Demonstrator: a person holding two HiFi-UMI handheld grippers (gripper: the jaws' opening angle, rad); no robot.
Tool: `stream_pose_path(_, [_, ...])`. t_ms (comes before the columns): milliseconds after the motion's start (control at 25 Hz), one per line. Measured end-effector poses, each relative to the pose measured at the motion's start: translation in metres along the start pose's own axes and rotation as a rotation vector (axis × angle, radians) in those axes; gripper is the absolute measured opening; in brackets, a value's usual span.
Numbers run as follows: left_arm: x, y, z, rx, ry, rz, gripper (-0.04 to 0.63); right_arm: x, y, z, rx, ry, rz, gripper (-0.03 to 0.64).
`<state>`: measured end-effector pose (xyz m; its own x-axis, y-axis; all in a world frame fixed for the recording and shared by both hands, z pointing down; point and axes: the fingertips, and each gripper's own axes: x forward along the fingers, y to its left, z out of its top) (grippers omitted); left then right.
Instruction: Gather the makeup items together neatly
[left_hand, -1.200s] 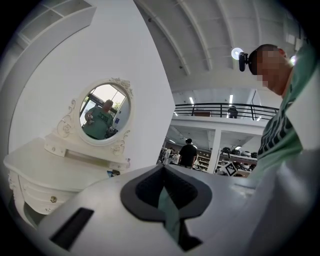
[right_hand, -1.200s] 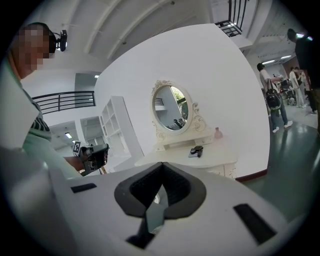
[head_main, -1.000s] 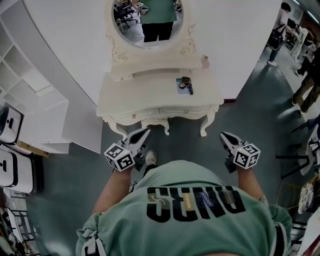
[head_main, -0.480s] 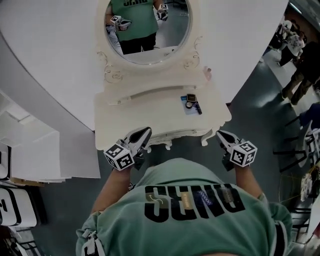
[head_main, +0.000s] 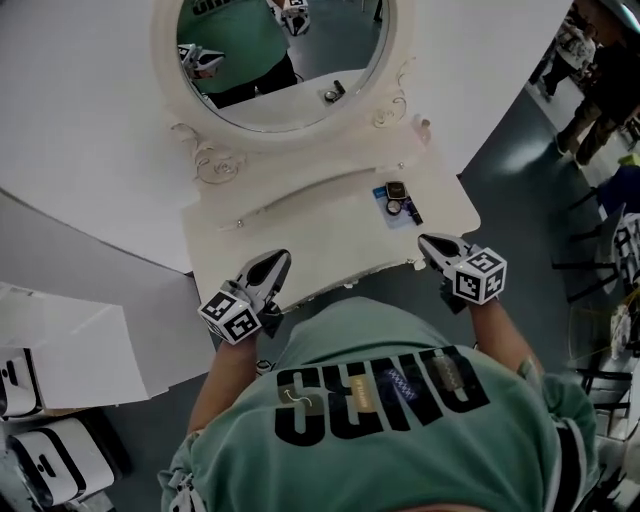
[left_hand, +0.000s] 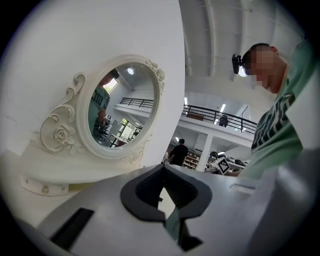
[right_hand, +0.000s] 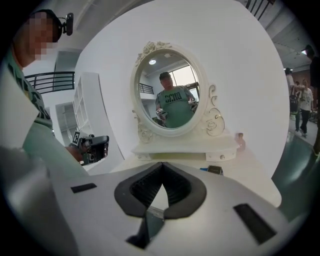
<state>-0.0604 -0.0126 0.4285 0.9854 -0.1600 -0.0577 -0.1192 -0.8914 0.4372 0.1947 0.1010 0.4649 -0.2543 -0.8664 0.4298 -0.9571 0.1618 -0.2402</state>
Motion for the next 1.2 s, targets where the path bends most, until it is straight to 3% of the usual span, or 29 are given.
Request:
stream_pose_path(200, [0.016,0.023,-0.001,-0.025,-0.001,0.039,0.009,0.028,-0.032,0.001,0.007,0.047,0.017,-0.012])
stream_pose_path(400, [0.065,0.036,-0.002,-0.018,0.007,0.105,0.009,0.052,-0.094,-0.001,-0.005,0.099,0.059,-0.012])
stream_pose_path(560, [0.102,0.030,-0.005,-0.024,-0.024,0.214,0.009,0.071,-0.147,-0.026,-0.036,0.207,0.090,-0.012])
stream_pose_path(720, [0.140,0.019,-0.017,-0.011,-0.004,0.265,0.009,0.089,-0.202,-0.052,-0.027,0.340,0.077,-0.007])
stream_pose_path(840, [0.159,0.014,-0.020,0.001,0.003,0.276,0.009,0.103,-0.215,-0.073,-0.053,0.451,0.100,0.088])
stream_pose_path(1000, [0.172,0.016,-0.024,0.000,0.007,0.259,0.009,0.120,-0.213,-0.103,-0.084,0.539,0.092,0.125])
stream_pose_path(1200, [0.170,0.031,-0.029,-0.015,0.038,0.234,0.009,0.142,-0.219,-0.126,-0.103,0.617,-0.009,0.147])
